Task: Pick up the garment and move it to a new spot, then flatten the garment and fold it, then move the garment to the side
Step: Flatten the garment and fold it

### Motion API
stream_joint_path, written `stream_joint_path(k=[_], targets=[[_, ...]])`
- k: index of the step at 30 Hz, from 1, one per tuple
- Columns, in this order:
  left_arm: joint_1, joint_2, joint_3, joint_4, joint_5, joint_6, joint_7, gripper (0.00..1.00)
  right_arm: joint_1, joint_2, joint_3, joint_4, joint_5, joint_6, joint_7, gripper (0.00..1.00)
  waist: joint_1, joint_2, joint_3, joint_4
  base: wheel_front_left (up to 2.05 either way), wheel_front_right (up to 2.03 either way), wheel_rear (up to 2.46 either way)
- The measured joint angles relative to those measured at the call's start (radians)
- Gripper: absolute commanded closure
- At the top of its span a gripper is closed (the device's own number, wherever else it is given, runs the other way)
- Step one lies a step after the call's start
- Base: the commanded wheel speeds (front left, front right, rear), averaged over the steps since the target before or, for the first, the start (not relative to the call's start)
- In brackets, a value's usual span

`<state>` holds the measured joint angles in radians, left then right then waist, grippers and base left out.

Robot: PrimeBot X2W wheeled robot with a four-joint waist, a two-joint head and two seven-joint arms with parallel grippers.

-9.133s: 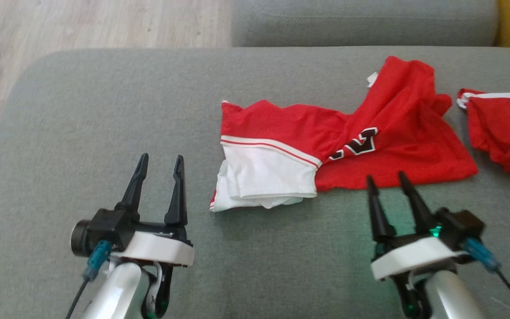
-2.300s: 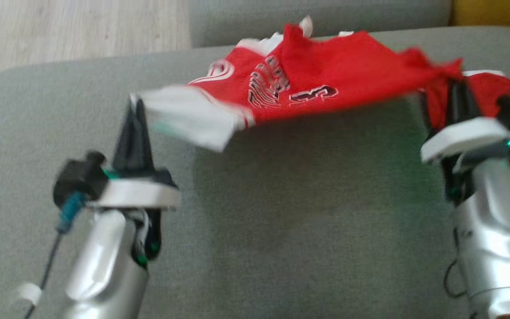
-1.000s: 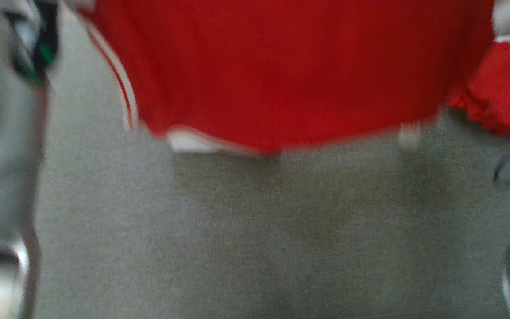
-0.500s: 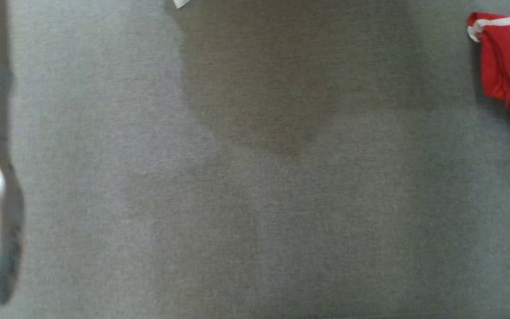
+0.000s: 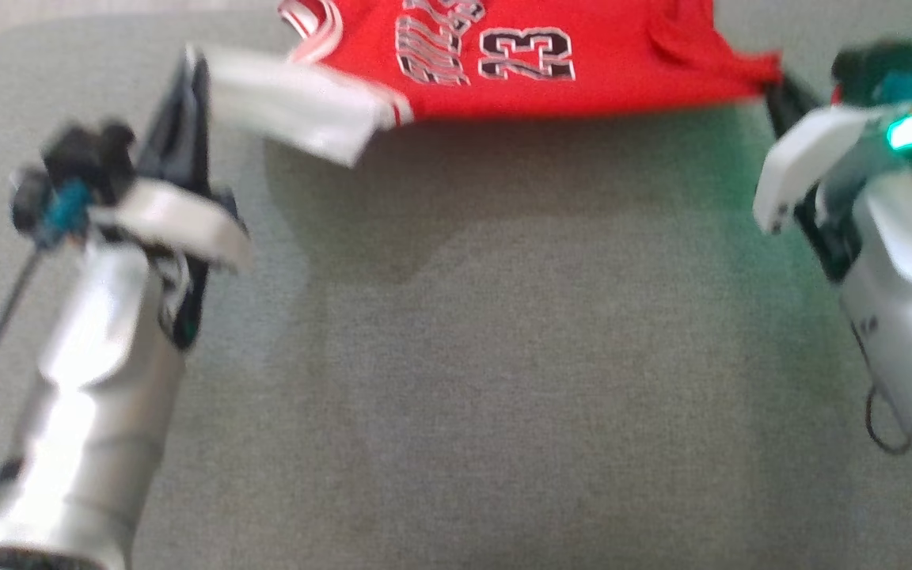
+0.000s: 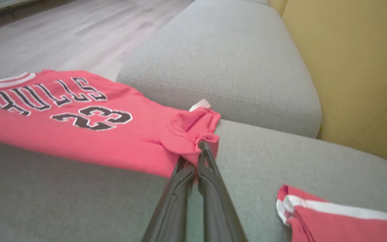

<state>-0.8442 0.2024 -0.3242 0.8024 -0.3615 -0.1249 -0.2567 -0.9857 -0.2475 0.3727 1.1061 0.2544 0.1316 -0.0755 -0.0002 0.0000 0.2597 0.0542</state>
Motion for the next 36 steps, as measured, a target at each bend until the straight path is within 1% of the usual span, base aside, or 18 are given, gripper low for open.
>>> stream_joint_path(k=[5,6,8,9,12,16,20,23,29,33,36], targets=[[0.135,0.028,-0.078,-0.04,-0.027,-0.007,0.001,1.0,0.106,-0.056,0.145,-0.055,0.124,0.0,0.083,1.0,-0.0001,0.0,-0.057,0.011,0.0,0.0,0.0],[0.177,0.045,-0.111,-0.061,-0.038,-0.007,0.01,1.0,0.148,-0.082,0.194,-0.091,0.174,0.0,0.115,1.0,-0.0001,0.0,-0.079,0.013,0.0,0.0,0.0],[0.214,0.065,-0.138,-0.083,-0.045,-0.007,0.021,1.0,0.185,-0.109,0.237,-0.129,0.228,0.0,0.142,1.0,-0.0001,0.0,-0.099,0.014,0.0,0.0,0.0],[0.249,0.084,-0.157,-0.109,-0.059,-0.007,0.039,1.0,0.214,-0.137,0.272,-0.169,0.271,0.0,0.16,1.0,-0.0001,0.0,-0.118,0.013,0.0,0.0,0.0],[0.31,0.115,-0.191,-0.158,-0.064,-0.007,0.069,1.0,0.25,-0.181,0.317,-0.224,0.331,0.0,0.183,1.0,0.0,0.0,-0.148,0.011,0.0,0.0,0.0],[0.407,0.15,-0.198,-0.24,-0.094,-0.007,0.118,1.0,0.31,-0.23,0.352,-0.288,0.397,0.0,0.199,1.0,0.0,0.0,-0.189,0.006,0.0,0.0,0.0],[0.506,0.192,-0.21,-0.355,-0.118,-0.006,0.198,1.0,0.374,-0.266,0.358,-0.337,0.458,0.0,0.201,1.0,0.0,0.0,-0.231,0.003,0.0,0.0,0.0],[0.59,0.226,-0.214,-0.464,-0.149,0.007,0.272,1.0,0.426,-0.29,0.355,-0.377,0.495,0.0,0.214,1.0,0.0,0.0,-0.258,0.001,0.0,0.0,0.0],[0.748,0.302,-0.212,-0.688,-0.198,0.067,0.391,1.0,0.528,-0.331,0.318,-0.47,0.55,0.0,0.249,1.0,0.0,0.0001,-0.288,-0.007,0.0,0.0,0.0],[0.767,0.315,-0.199,-0.78,-0.205,0.105,0.424,1.0,0.555,-0.34,0.269,-0.518,0.555,0.0,0.258,1.0,0.0001,0.0001,-0.288,-0.012,0.0,0.0,0.0],[0.765,0.319,-0.197,-0.804,-0.205,0.117,0.441,1.0,0.557,-0.338,0.236,-0.542,0.545,0.0,0.268,1.0,0.0001,0.0001,-0.283,-0.018,0.0,0.0,0.0]])
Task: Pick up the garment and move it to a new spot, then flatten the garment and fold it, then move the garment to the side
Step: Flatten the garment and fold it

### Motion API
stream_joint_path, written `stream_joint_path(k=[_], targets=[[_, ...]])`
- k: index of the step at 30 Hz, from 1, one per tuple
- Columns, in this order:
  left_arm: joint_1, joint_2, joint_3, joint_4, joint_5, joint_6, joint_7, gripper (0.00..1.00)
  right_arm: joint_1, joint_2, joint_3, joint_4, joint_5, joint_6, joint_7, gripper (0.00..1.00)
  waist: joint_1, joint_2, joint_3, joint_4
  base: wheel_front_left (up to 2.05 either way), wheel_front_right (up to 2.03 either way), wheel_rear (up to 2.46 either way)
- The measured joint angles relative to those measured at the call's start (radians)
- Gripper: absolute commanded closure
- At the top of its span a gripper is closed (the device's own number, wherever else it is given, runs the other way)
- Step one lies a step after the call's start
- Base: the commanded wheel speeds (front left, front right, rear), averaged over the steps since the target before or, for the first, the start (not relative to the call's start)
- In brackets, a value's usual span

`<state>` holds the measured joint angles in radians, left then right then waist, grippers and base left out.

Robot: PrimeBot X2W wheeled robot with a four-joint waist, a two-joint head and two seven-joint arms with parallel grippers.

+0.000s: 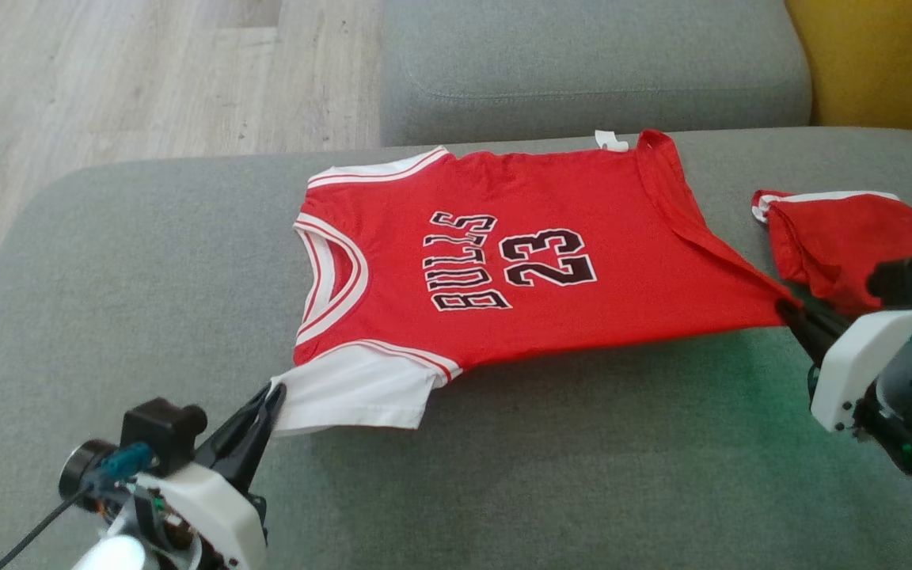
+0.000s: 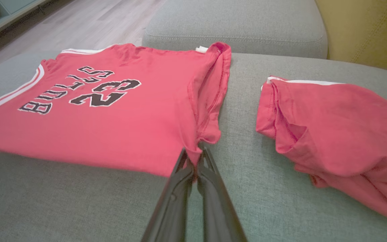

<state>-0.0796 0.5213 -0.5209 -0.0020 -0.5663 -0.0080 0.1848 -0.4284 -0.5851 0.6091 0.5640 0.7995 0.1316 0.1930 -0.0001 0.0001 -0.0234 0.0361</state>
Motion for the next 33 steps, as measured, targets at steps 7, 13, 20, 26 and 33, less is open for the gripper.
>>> stream_joint_path(k=[7,13,20,26,33], targets=[[-0.081,-0.001,-0.002,0.02,0.016,0.008,0.021,1.0,0.004,0.04,-0.074,-0.023,-0.057,0.0,0.027,1.0,0.0001,0.0,0.032,-0.011,0.0,0.0,0.0],[-0.202,-0.005,-0.014,0.108,0.023,-0.028,0.053,1.0,-0.014,0.08,-0.119,-0.03,-0.114,0.0,0.056,1.0,0.0002,0.0,0.078,-0.016,0.0,0.0,0.0],[-0.356,-0.032,-0.042,0.246,0.048,-0.068,0.08,1.0,-0.094,0.121,-0.148,0.002,-0.169,0.0,0.077,1.0,0.0003,0.0,0.128,-0.021,0.0,0.0,0.0],[-0.495,-0.053,-0.08,0.378,0.063,-0.098,0.106,1.0,-0.167,0.163,-0.153,0.059,-0.209,0.0,0.093,1.0,0.0002,0.0,0.175,-0.026,0.0,0.0,0.0],[-0.61,-0.075,-0.128,0.502,0.083,-0.116,0.109,1.0,-0.254,0.193,-0.141,0.127,-0.247,0.0,0.095,1.0,0.0002,-0.0001,0.228,-0.03,0.0,0.0,0.0]])
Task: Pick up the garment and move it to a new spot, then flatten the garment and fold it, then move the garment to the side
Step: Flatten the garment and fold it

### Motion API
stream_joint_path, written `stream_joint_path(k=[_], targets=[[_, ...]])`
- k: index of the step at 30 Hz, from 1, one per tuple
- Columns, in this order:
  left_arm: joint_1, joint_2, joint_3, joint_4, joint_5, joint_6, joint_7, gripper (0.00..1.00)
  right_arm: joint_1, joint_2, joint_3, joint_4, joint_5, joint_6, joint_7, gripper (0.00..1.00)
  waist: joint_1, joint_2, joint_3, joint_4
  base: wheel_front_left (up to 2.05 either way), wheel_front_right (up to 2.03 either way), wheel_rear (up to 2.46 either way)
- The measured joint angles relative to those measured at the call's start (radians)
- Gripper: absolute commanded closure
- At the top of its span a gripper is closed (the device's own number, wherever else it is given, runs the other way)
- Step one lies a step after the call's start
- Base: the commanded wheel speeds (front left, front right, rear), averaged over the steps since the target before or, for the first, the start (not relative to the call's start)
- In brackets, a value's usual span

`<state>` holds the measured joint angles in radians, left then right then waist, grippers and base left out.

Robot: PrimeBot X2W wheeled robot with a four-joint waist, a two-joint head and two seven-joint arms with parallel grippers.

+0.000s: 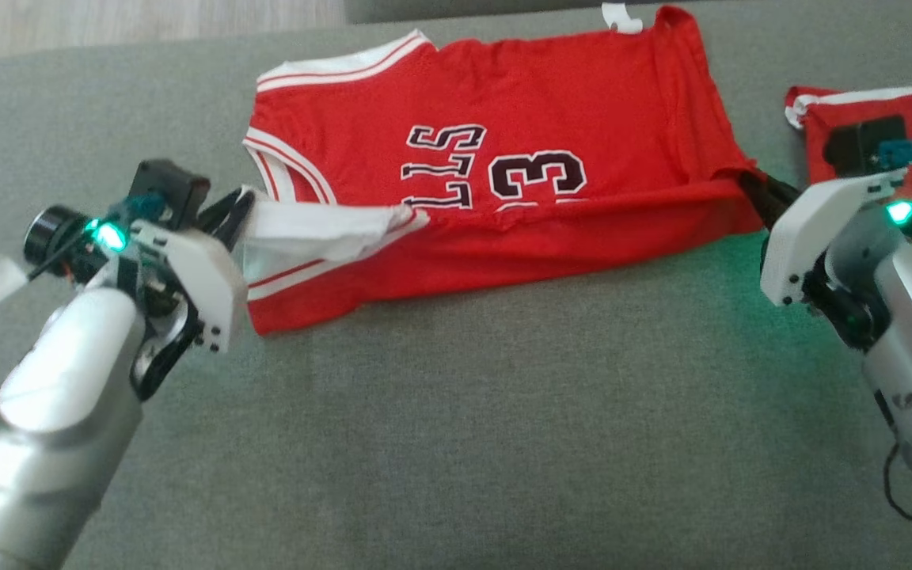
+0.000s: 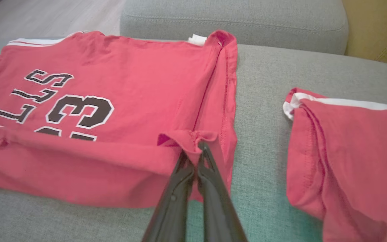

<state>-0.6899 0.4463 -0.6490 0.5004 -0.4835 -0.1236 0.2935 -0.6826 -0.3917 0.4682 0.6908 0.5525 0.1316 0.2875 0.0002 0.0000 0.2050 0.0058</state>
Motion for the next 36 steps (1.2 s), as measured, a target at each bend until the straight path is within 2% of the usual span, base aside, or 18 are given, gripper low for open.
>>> stream_joint_path(k=[4,5,6,7,8,14,17,21,25,30,31,36], targets=[[-0.07,-0.028,-0.033,0.079,0.001,-0.001,-0.017,1.0,-0.042,0.014,0.013,0.045,-0.012,0.0,-0.006,1.0,0.0,0.0,0.034,-0.001,0.0,0.0,0.0],[-0.087,-0.036,-0.037,0.1,0.003,-0.001,-0.027,0.78,-0.052,0.016,0.015,0.058,-0.017,0.0,-0.008,1.0,0.0,0.0,0.042,-0.002,0.0,0.0,0.0],[-0.103,-0.045,-0.038,0.121,0.012,-0.001,-0.046,0.15,-0.063,0.018,0.015,0.073,-0.026,0.0,-0.021,0.29,0.0,0.0,0.049,-0.002,0.0,0.0,0.0],[-0.12,-0.053,-0.038,0.141,0.022,0.001,-0.077,0.0,-0.073,0.021,0.012,0.086,-0.038,0.0,-0.044,0.0,0.0001,0.0,0.055,-0.003,0.0,0.0,0.0],[-0.138,-0.063,-0.034,0.16,0.032,0.006,-0.115,0.0,-0.085,0.025,0.001,0.1,-0.045,0.0,-0.066,0.0,0.0,0.0,0.059,-0.004,0.0,0.0,0.0],[-0.24,-0.143,0.049,0.233,0.046,0.118,-0.439,0.0,-0.153,0.068,-0.09,0.143,-0.054,0.0,-0.263,0.0,-0.0001,0.0,0.058,-0.012,0.0,0.0,0.0],[-0.247,-0.178,0.103,0.238,0.026,0.151,-0.528,0.0,-0.155,0.089,-0.131,0.144,-0.061,0.0,-0.372,0.0,-0.0002,0.0,0.039,-0.012,0.0,0.0,0.0],[-0.208,-0.203,0.168,0.166,0.017,0.179,-0.547,0.0,-0.143,0.115,-0.195,0.128,-0.077,0.0,-0.497,0.0,-0.0003,0.0,0.007,-0.008,0.0,0.0,0.0],[-0.08,-0.222,0.24,0.007,0.047,0.205,-0.55,0.0,-0.076,0.154,-0.29,0.057,-0.125,0.0,-0.537,0.0,-0.0003,0.0,-0.029,0.001,0.0,0.0,0.0],[0.144,-0.261,0.304,-0.117,0.091,0.222,-0.55,0.0,0.114,0.248,-0.45,-0.11,-0.233,0.0,-0.538,0.0,-0.0004,0.0,-0.07,0.013,0.0,0.0,0.0],[0.218,-0.274,0.314,-0.15,0.123,0.225,-0.55,0.0,0.203,0.288,-0.504,-0.179,-0.273,0.0,-0.538,0.0,-0.0003,0.0,-0.084,0.019,0.0,0.0,0.0],[0.37,-0.317,0.353,-0.185,0.157,0.228,-0.55,0.0,0.414,0.337,-0.539,-0.287,-0.343,0.0,-0.538,0.0,-0.0004,0.0,-0.115,0.024,0.0,0.0,0.0]])
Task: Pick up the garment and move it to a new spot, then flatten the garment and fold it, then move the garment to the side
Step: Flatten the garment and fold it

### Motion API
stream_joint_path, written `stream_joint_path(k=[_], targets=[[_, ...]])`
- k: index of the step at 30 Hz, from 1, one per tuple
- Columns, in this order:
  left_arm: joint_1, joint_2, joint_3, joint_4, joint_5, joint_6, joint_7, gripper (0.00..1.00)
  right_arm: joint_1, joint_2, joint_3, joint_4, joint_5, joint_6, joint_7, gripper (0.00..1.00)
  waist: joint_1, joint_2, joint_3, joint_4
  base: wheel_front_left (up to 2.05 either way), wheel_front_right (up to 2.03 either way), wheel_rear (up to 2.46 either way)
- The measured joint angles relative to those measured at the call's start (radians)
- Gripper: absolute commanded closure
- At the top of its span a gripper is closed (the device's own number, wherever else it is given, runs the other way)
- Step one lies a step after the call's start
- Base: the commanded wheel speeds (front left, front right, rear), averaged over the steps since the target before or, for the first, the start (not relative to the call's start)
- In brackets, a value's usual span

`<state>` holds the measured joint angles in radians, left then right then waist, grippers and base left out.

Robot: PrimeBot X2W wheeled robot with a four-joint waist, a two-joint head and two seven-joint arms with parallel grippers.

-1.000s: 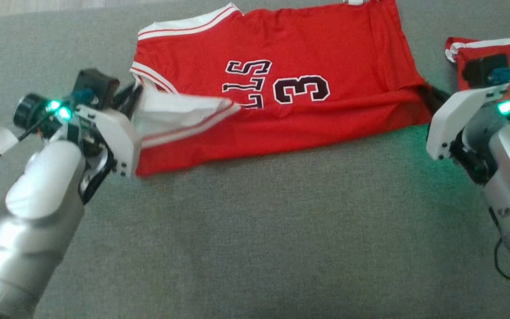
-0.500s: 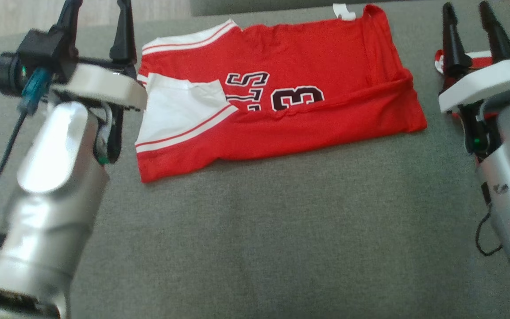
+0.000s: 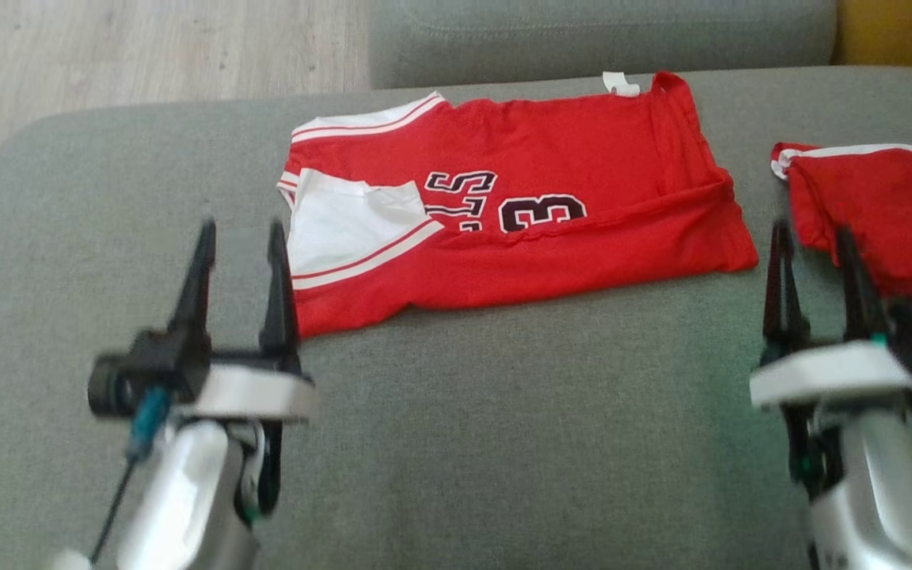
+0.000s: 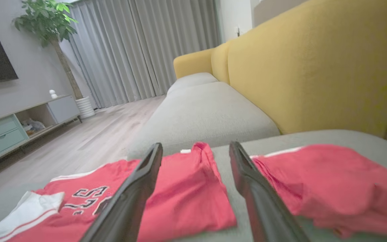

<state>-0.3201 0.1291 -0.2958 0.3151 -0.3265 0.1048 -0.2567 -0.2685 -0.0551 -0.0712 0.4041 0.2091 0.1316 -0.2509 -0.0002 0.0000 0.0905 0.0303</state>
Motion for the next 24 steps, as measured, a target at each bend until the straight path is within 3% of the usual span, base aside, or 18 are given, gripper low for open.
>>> stream_joint_path(k=[7,15,24], targets=[[0.131,-0.039,0.059,-0.016,0.031,-0.02,0.0,0.0,0.159,0.006,0.013,-0.065,0.057,0.0,0.0,0.0,0.0,0.0,-0.023,-0.006,0.0,0.0,0.0],[0.121,-0.059,0.083,-0.007,0.065,-0.053,0.0,0.0,0.161,0.007,0.036,-0.101,0.064,0.0,0.0,0.0,0.0001,0.0,-0.025,-0.026,0.0,0.0,0.0],[0.049,-0.063,0.096,0.171,0.081,-0.061,0.008,0.0,0.156,0.007,0.037,-0.125,0.064,0.0,0.0,0.0,0.0002,0.0,0.007,-0.047,0.0,0.0,0.0]])
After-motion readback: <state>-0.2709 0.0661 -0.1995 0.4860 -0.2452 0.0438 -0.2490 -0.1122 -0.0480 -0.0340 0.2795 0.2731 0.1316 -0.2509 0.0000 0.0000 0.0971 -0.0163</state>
